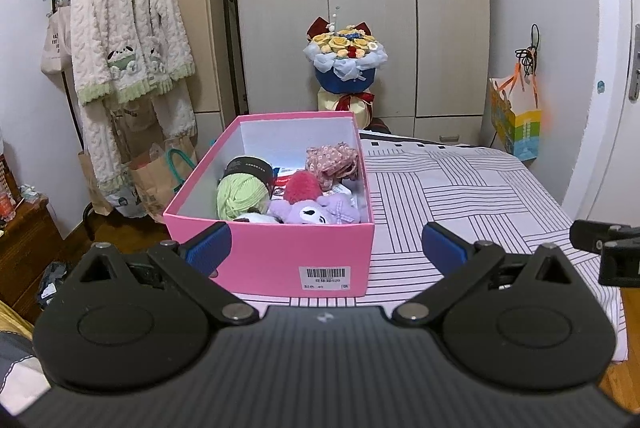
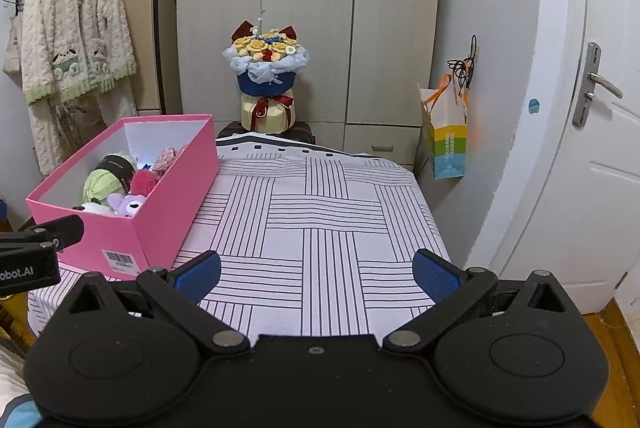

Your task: Organize soft objects

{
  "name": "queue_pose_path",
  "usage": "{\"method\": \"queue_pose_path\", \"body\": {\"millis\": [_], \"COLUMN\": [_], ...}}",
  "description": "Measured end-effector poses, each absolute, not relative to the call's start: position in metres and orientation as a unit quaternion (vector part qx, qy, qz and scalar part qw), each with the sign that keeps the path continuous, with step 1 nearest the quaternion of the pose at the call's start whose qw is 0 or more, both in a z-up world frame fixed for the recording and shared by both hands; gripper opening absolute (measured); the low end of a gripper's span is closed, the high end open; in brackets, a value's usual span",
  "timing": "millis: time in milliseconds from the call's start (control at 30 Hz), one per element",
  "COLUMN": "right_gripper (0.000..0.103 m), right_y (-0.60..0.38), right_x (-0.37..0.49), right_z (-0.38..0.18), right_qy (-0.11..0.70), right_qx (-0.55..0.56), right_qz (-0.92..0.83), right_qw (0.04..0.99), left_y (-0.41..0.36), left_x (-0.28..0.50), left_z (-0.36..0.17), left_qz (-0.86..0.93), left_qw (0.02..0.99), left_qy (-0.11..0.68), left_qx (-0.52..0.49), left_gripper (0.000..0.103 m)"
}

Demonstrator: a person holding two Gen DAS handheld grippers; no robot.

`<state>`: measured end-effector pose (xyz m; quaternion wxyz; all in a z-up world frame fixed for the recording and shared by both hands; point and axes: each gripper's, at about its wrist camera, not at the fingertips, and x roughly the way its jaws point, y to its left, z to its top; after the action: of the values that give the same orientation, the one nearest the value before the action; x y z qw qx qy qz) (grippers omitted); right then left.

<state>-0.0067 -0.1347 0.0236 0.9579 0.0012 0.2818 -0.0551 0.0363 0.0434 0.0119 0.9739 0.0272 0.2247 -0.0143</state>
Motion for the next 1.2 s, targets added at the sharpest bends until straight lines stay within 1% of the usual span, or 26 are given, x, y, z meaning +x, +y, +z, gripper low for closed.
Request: {"method": "queue_pose_path", "body": {"millis": [733, 1200], "right_gripper": [0.103, 0.103], "right_y": [-0.1276, -0.1287], "right_x": [-0.0167, -0.0123], "right_z": [0.0200, 0.0192], "right_qy": [0.250, 0.258], "right_qx": [-0.009, -0.007], "right_qz": [-0.062, -0.068], "right_qw": [0.966, 0.964], "left_y": [0.0455, 0.0486], "left_x": [0.0329, 0.0329], "left_z": [0.0039, 0.0038], "left_qz": [-0.019, -0.014], "left_qw": [0.977, 0.978], "left_qy": [0.209, 0.209], "left_qx": [0.029, 0.016], "left_gripper": [0.103, 0.103]}}
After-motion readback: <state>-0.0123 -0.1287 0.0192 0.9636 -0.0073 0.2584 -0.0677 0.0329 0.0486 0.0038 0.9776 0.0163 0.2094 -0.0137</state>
